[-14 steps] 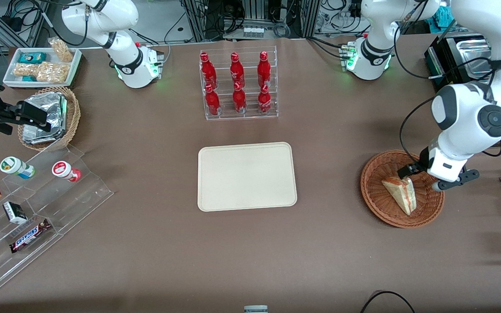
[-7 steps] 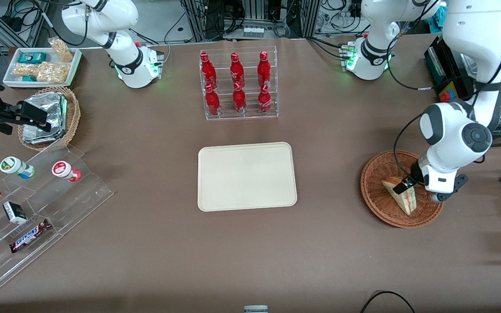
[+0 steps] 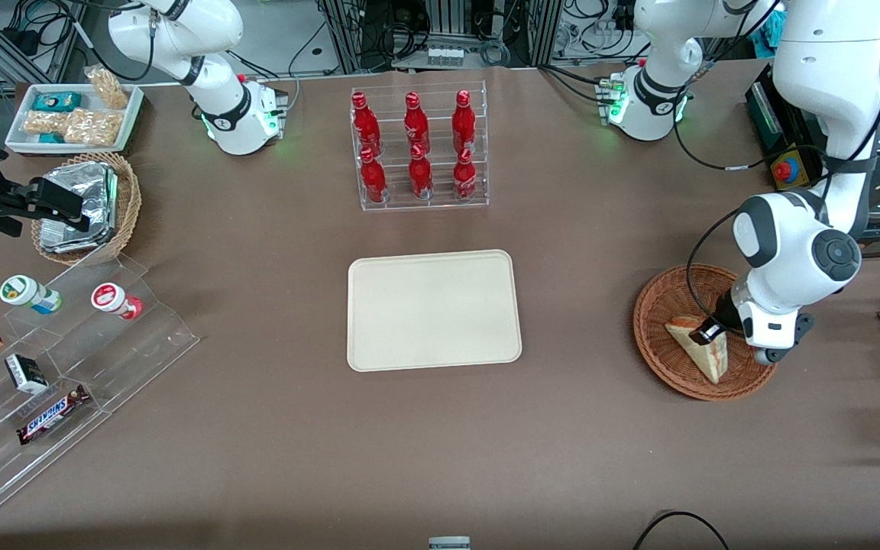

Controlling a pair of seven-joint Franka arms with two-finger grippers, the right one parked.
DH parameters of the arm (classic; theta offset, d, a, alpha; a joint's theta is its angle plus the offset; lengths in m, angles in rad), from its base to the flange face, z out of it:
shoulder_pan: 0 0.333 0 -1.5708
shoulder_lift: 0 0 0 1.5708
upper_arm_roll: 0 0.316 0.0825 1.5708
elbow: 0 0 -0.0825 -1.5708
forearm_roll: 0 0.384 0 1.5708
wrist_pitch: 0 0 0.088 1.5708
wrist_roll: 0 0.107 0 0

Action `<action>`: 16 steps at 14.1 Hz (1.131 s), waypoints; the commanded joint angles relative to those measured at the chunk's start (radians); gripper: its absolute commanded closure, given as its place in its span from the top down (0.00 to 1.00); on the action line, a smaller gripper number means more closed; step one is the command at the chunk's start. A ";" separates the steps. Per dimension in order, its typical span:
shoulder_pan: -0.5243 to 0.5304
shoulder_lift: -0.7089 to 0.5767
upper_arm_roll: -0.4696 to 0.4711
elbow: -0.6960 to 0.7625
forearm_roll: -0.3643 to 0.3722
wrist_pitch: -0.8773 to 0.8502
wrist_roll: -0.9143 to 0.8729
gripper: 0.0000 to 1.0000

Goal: Place sandwich from basket to tray
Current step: 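Move the left gripper down over the sandwich in the wicker basket, then close the left gripper on the wrapped sandwich and lift it, then carry the sandwich with the left gripper over the cream tray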

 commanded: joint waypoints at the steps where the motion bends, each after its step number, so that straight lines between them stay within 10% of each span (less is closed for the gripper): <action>1: -0.017 -0.062 -0.004 0.032 -0.007 -0.130 0.032 0.02; 7: -0.269 -0.064 -0.004 0.158 0.050 -0.316 0.185 0.01; 16: -0.680 0.189 -0.002 0.405 0.056 -0.192 -0.302 0.00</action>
